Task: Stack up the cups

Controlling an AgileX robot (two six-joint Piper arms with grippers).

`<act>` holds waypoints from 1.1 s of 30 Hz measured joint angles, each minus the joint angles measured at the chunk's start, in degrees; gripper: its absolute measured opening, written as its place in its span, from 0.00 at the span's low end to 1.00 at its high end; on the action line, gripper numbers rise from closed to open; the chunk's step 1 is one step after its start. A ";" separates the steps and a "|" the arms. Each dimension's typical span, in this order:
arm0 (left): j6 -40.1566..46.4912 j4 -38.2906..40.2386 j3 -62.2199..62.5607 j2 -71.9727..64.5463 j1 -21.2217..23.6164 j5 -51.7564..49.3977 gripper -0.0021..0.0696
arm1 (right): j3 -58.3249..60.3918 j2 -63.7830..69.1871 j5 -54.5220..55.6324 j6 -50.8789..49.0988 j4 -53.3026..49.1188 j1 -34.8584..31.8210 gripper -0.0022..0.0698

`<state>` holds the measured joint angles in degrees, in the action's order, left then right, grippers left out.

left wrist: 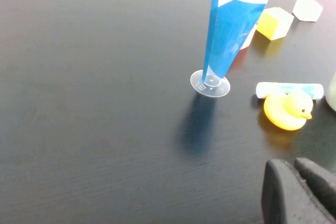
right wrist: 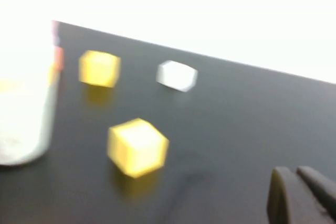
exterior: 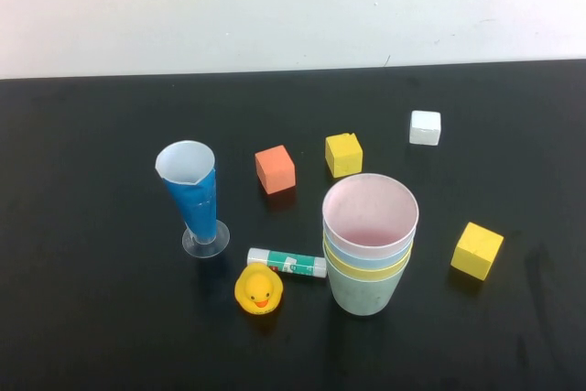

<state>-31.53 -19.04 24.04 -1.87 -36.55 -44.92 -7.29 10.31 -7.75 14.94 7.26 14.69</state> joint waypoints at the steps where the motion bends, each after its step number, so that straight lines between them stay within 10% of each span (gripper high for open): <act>1: 0.00 0.00 0.00 0.00 0.00 0.00 0.03 | 0.31 -1.47 -1.98 -2.61 -3.25 -1.92 0.03; 10: 0.48 0.00 0.00 0.00 0.00 0.00 0.03 | 8.12 -10.76 -9.16 -17.92 -15.81 -16.32 0.03; 33: 0.82 0.00 0.00 0.00 0.00 0.00 0.03 | 8.81 -10.99 -11.80 -14.64 -16.20 -16.98 0.03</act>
<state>-30.71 -19.04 24.04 -1.87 -36.55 -44.92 1.52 -0.68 -19.55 0.30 -8.95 -2.29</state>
